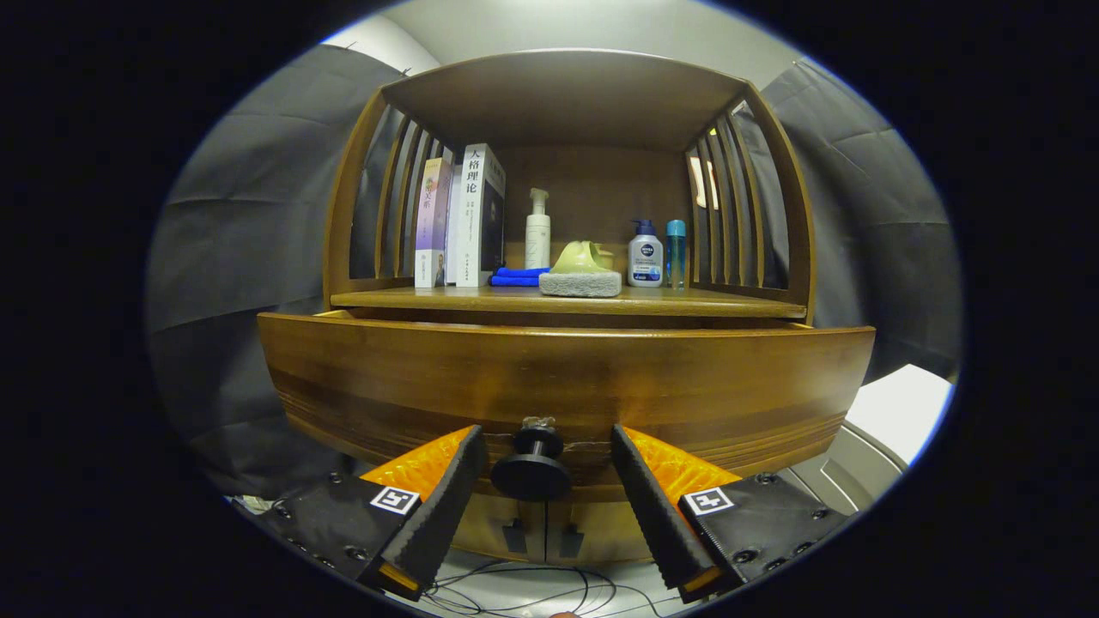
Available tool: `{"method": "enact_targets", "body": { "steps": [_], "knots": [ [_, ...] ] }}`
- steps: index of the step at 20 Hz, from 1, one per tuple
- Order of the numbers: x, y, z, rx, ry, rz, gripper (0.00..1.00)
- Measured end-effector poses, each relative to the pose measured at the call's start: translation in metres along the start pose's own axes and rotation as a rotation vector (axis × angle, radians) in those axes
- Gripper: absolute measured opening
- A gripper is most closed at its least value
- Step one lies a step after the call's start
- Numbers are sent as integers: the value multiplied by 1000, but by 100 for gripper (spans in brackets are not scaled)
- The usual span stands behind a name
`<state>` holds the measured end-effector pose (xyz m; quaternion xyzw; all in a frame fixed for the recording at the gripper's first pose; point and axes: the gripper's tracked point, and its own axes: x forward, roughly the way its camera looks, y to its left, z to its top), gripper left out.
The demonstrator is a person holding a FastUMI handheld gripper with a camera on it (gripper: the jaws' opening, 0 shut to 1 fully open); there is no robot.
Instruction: Pull open the drawer, take out the items inside it, and place them on the countertop above the cabinet.
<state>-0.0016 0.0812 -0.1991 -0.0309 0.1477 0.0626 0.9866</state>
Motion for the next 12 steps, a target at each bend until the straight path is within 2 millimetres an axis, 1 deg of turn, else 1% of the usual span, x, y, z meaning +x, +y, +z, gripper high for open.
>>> {"method": "enact_targets", "body": {
  "steps": [12],
  "knots": [
    [44, -2, 10, 21, 30, -4, 96]
  ]
}}
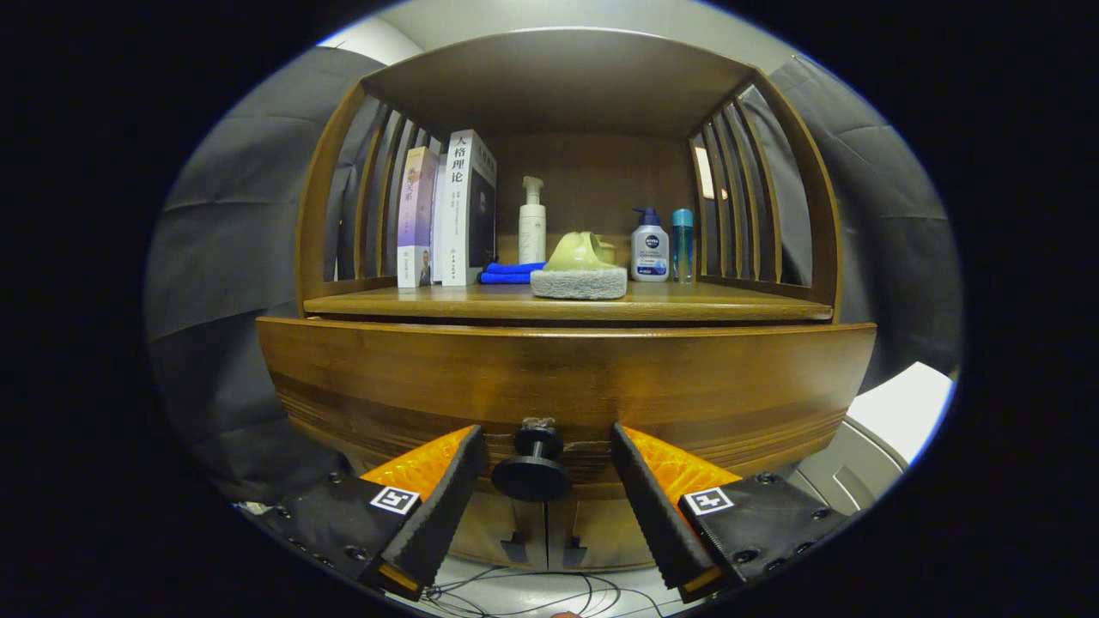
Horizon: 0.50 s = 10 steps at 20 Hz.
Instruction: Pull open the drawer, take out the items inside it, and place them on the countertop above the cabinet.
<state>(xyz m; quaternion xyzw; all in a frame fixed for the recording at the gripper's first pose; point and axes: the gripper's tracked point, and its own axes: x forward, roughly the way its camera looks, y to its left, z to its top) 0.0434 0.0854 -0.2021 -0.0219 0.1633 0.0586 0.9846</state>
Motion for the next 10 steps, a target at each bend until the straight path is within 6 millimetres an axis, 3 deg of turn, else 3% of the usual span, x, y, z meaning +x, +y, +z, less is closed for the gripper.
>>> {"method": "enact_targets", "body": {
  "steps": [10],
  "knots": [
    [38, -4, 4, -51, 6, -13, 96]
  ]
}}
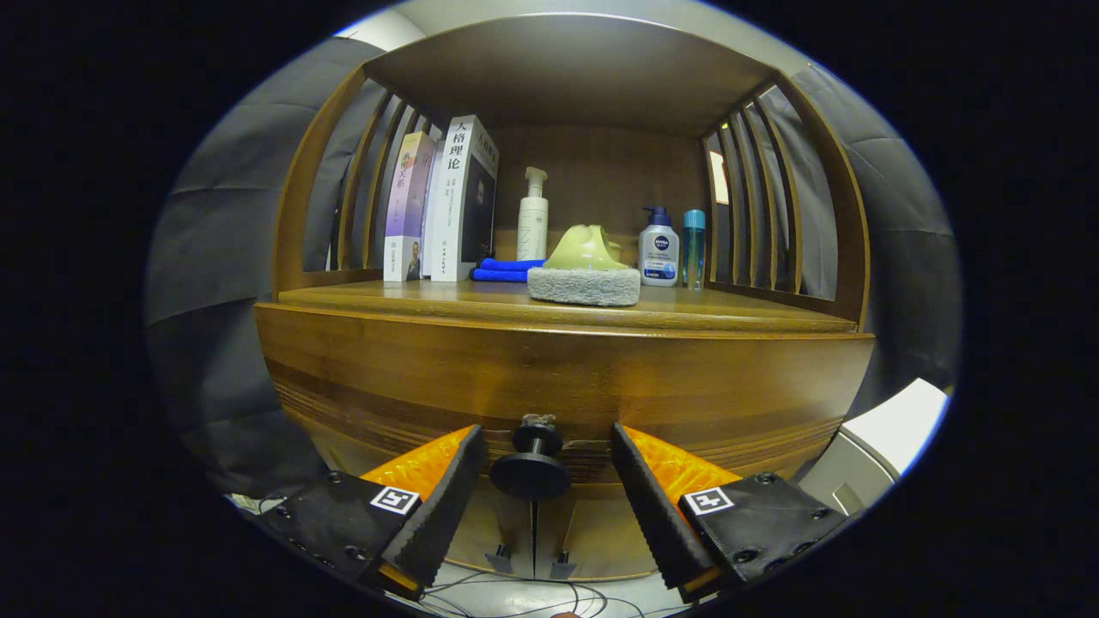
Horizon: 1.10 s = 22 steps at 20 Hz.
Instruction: Pull open the drawer, take out the items inside it, and place them on the countertop above the cabinet.
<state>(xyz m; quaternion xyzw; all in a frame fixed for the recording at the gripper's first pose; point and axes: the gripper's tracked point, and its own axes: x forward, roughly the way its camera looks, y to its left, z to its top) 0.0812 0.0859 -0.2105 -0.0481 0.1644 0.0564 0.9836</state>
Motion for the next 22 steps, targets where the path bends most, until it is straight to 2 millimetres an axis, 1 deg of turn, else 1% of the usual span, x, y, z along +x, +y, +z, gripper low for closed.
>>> {"method": "enact_targets", "body": {
  "steps": [2, 5, 8, 9, 11, 13, 15, 16, 17, 22],
  "knots": [
    [7, -1, 1, -2, -4, -4, 96],
    [9, -1, 0, -27, -16, -19, 97],
    [7, 0, -2, -65, -27, -24, 97],
    [7, 1, -1, -63, -23, -12, 97],
    [4, -3, -7, -30, 17, 5, 97],
    [-7, -12, -1, 23, 19, 7, 97],
    [-24, -10, 2, 86, 23, 43, 98],
    [-32, -14, 7, 94, 11, 39, 98],
    [-41, -18, 12, 91, -4, 39, 98],
    [-92, -22, 44, 52, -77, 67, 98]
  ]
}}
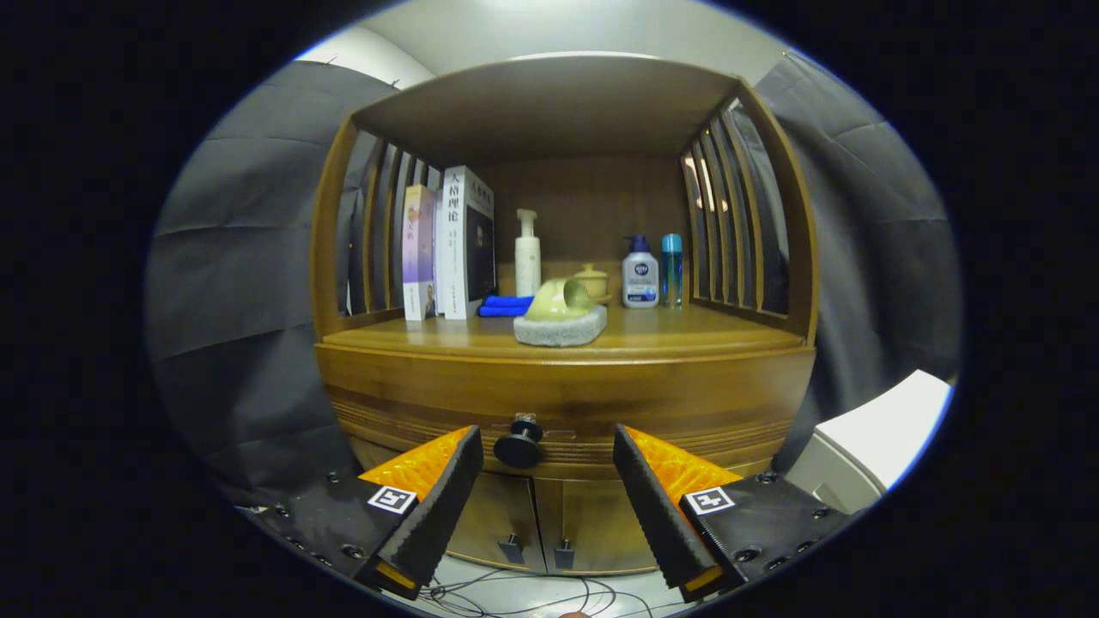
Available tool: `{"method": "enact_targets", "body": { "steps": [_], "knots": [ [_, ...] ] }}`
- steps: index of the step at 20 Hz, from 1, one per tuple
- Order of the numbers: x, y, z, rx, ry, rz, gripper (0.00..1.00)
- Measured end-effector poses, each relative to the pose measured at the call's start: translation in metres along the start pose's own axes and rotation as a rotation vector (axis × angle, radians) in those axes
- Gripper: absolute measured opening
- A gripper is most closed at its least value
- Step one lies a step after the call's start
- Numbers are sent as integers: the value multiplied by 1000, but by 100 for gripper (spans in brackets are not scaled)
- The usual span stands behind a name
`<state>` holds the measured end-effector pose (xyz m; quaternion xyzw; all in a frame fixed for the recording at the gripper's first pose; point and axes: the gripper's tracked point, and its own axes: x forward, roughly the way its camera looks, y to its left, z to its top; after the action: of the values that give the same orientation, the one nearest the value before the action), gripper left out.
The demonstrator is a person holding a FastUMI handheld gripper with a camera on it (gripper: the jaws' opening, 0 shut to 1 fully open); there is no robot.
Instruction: Pull open the drawer, take out the items inside it, and place them on the countertop above the cabinet.
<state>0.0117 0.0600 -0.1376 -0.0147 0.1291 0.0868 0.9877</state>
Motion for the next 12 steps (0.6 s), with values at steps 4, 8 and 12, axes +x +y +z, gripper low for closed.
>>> {"method": "enact_targets", "body": {
  "steps": [4, 8, 12],
  "knots": [
    [-42, 4, 34, -75, -60, 13, 98],
    [-73, 10, 63, -42, -105, 38, 98],
    [-89, 4, 86, -44, -159, 31, 98]
  ]
}}
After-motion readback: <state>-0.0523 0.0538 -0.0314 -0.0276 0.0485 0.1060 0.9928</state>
